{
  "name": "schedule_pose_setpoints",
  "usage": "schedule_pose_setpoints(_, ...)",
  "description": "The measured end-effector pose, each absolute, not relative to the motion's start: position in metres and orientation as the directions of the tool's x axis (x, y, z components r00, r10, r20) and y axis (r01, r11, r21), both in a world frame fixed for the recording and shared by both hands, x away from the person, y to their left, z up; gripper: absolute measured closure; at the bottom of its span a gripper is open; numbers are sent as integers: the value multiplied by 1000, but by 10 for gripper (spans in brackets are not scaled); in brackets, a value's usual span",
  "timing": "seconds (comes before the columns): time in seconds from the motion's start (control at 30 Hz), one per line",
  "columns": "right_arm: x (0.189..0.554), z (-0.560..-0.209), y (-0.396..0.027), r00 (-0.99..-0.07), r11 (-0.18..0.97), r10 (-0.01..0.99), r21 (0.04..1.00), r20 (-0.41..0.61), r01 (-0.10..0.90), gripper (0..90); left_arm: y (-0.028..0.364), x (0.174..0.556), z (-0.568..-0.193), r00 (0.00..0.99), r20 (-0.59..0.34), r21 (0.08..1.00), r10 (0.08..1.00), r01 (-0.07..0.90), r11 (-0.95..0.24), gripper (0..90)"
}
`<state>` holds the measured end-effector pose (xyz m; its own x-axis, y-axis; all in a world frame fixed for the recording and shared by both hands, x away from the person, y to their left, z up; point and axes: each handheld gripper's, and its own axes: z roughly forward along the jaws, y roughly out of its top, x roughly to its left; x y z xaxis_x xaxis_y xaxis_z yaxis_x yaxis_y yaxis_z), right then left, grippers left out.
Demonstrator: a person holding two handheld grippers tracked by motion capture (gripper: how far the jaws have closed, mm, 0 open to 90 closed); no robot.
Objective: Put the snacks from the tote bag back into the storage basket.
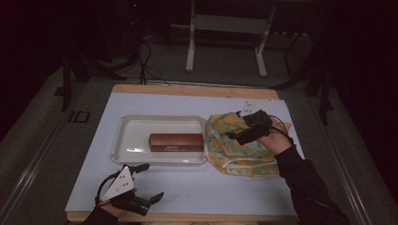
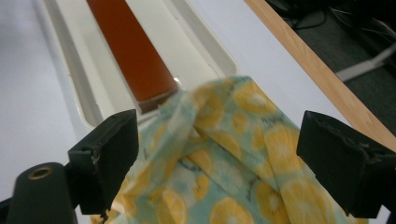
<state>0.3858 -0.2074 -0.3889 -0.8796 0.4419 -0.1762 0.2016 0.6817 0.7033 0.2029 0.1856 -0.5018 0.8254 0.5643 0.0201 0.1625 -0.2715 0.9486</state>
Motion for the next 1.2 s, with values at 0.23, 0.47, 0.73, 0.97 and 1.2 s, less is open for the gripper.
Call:
schedule_pose_setpoints(0.23,375,-397,-230,-832,631,526,737,-176,243,131,185,203,-502,825,21,948,565,163,-273,0)
schedule_pose_setpoints(0.47,360,-412,-247,-778,581,595,777,-203,242,132,185,203,-502,826,21,948,564,163,-274,0)
schedule_pose_setpoints(0.73,344,-425,-269,-668,462,720,847,-186,263,134,186,203,-502,825,17,949,564,163,-268,0)
schedule_pose_setpoints(0.97,334,-438,-286,-597,404,783,872,-174,276,135,185,203,-502,828,17,950,561,161,-266,0)
schedule_pose_setpoints(1.2,328,-450,-300,-548,375,819,881,-170,287,137,184,203,-503,830,20,949,557,160,-272,0)
